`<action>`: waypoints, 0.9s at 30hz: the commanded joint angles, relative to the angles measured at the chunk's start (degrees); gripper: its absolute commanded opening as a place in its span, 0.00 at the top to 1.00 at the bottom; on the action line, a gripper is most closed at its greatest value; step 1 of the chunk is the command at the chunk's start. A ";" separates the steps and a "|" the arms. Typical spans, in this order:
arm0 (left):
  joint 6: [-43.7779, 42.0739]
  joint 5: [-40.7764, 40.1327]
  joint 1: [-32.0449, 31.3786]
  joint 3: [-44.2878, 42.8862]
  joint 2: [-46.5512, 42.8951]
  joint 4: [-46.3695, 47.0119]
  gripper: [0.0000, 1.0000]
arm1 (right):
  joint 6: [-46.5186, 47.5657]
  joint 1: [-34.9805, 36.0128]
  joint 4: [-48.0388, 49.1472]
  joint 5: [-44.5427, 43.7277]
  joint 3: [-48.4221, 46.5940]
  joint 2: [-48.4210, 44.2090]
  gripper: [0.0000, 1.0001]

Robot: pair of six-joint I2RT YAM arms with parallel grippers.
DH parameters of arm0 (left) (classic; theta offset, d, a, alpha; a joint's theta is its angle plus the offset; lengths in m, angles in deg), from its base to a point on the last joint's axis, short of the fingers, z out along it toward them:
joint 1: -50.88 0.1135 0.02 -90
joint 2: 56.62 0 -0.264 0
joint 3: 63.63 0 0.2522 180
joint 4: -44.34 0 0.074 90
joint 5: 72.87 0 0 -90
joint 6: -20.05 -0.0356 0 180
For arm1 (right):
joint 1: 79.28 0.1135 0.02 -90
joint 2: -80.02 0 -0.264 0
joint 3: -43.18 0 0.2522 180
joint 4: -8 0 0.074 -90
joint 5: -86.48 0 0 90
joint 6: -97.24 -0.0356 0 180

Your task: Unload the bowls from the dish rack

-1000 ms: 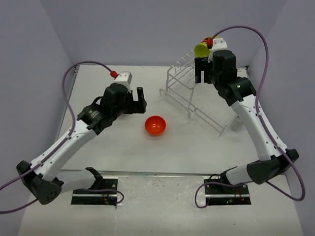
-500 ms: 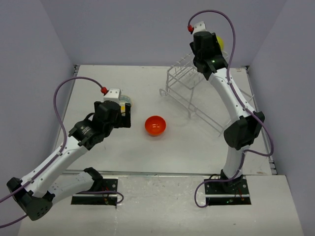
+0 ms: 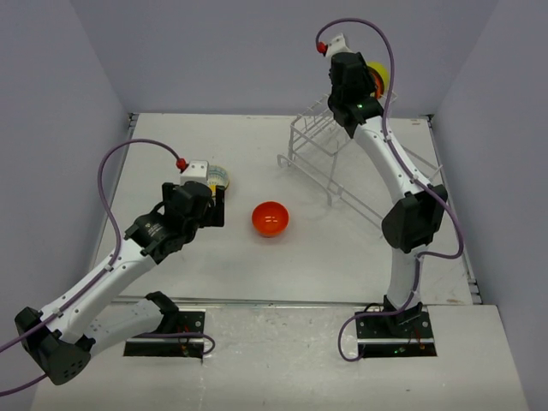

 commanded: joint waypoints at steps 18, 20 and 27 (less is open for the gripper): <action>-2.06 0.57 2.82 1.81 -0.78 4.54 0.00 | 4.85 -0.10 10.40 -5.66 3.58 3.35 0.91; -2.23 1.45 3.52 1.72 -0.51 4.80 0.00 | 5.65 0.08 11.81 -6.11 4.81 2.56 0.94; -2.59 3.82 5.19 1.81 -0.95 5.60 0.00 | 5.48 0.70 12.52 -6.64 6.13 -0.78 0.96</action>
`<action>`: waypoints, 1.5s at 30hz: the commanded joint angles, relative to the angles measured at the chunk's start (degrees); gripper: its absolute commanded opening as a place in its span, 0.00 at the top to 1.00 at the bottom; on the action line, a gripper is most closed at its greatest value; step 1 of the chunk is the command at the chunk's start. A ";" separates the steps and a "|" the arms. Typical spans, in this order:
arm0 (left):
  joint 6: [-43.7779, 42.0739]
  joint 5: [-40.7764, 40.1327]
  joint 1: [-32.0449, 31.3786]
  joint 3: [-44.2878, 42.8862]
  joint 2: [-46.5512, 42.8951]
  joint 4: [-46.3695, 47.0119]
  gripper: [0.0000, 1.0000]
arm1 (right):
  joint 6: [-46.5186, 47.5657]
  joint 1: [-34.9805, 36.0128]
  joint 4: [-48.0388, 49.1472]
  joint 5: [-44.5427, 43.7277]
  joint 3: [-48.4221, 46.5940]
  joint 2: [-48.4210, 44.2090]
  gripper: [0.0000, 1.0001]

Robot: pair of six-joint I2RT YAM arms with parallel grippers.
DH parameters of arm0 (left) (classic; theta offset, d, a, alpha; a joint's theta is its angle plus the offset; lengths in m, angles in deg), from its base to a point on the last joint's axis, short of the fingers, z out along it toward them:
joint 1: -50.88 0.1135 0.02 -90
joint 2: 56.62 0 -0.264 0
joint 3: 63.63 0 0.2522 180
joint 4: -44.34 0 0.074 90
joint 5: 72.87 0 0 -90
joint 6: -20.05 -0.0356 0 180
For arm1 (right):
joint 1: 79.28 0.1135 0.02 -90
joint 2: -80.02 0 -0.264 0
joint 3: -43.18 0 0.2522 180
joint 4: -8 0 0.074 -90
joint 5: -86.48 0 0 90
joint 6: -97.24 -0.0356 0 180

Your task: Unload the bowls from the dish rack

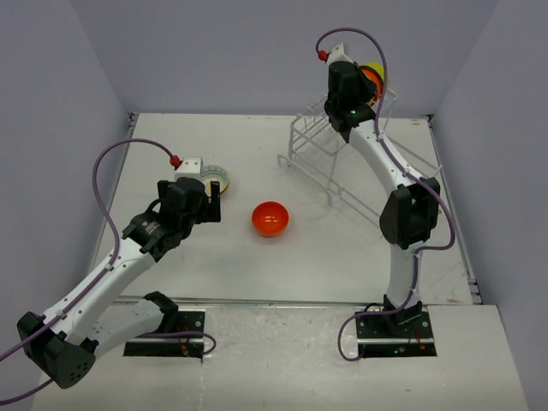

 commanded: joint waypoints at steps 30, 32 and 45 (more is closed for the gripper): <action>-0.66 12.51 0.65 -7.97 -3.09 5.94 0.00 | -12.75 3.39 -12.00 3.07 -4.34 -11.03 1.00; -0.66 13.39 0.65 -8.59 -2.38 6.12 0.00 | -15.72 3.75 -13.76 4.21 -4.86 -11.82 1.00; -1.80 30.25 0.65 -17.99 3.41 18.84 0.00 | -46.58 7.95 -31.61 36.82 8.13 -27.46 1.00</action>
